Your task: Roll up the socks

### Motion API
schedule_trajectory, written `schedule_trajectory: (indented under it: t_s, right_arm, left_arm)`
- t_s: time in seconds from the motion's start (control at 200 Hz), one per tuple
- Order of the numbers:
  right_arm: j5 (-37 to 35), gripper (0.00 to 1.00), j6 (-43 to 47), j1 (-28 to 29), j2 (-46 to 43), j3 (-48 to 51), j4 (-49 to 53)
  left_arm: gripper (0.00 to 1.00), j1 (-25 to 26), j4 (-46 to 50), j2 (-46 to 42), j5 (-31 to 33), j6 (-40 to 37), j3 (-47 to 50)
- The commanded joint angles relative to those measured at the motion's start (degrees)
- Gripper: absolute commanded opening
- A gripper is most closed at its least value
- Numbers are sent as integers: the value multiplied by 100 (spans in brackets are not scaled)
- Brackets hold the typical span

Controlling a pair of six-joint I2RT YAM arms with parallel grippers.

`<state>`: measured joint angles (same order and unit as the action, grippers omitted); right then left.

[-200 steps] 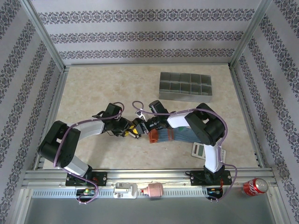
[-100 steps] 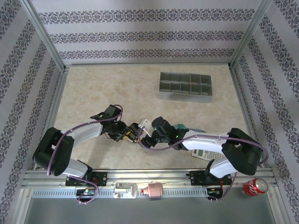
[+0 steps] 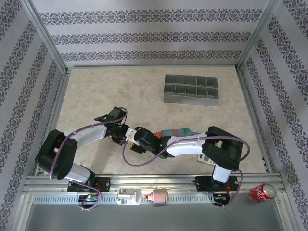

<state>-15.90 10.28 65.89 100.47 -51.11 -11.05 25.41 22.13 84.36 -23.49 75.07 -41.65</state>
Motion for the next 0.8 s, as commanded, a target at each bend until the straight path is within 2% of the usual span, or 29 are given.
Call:
schedule_trajectory:
  t_s: [0.0,0.08,0.13,0.185,0.255,0.335,0.425,0.52,0.595,0.669,0.794]
  right_arm:
    - [-270,71,156,34,344,-202,222]
    - [-308,68,132,17,561,-245,260]
    - [-312,62,121,-15,666,-311,334]
    - [-297,51,80,-54,768,-427,489]
    - [-292,32,6,-96,833,-508,676]
    - [-189,14,-93,-123,825,-466,812]
    - [144,3,-292,-208,817,-375,1012]
    - [686,0,-537,-334,799,-165,1087]
    - [1221,0,-713,-483,791,11,1073]
    - [1683,0,-860,-650,790,173,995]
    - [2304,0,-1065,-970,808,315,923]
  left_arm:
    - [10,70,560,223,322,39,69]
    - [10,70,523,238,286,50,56]
    - [11,74,512,237,245,60,52]
    - [12,70,504,219,224,67,46]
    - [16,67,477,178,192,86,57]
    - [27,62,451,46,194,130,36]
    - [45,31,444,-175,230,224,4]
    - [62,-43,275,-422,204,423,26]
    - [71,-161,12,-603,150,601,97]
    - [77,-289,-327,-737,103,736,178]
    - [80,-489,-736,-748,8,720,201]
